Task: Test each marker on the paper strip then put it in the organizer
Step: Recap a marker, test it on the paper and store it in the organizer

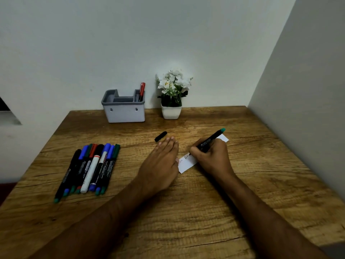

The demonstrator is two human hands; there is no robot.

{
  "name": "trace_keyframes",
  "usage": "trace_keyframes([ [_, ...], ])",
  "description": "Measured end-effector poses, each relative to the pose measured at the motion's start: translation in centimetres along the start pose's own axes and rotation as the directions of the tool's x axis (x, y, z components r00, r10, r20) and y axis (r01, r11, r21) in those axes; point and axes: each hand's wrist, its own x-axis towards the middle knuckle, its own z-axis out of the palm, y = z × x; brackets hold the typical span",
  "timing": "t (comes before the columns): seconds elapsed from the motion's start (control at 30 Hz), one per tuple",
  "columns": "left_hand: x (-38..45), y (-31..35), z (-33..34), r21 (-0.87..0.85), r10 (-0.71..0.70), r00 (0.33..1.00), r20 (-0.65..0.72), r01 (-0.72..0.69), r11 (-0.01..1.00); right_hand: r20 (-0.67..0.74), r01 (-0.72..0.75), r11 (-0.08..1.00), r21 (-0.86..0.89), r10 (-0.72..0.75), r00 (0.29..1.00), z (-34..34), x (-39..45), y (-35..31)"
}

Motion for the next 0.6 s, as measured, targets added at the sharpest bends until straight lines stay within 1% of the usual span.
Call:
trace_keyframes([
  [0.3,-0.01,-0.02,0.01,-0.003,0.004,1.000,-0.021,-0.004,1.000,-0.005,-0.004,1.000,-0.017,0.004,1.000,0.13,0.05,0.00],
  [0.4,0.02,-0.01,0.06,-0.014,0.000,1.000,-0.030,0.000,1.000,-0.039,-0.030,1.000,-0.003,0.030,0.999,0.20,0.18,-0.15],
  [0.5,0.28,-0.03,-0.05,-0.050,-0.010,0.999,-0.035,0.009,0.999,-0.096,-0.073,0.993,0.090,0.082,0.992,0.19,0.40,-0.15],
  [0.6,0.50,0.00,-0.59,-0.164,-0.042,0.997,-0.065,0.031,0.986,-0.159,-0.102,0.965,0.243,0.143,0.977,-0.67,0.64,-0.34],
])
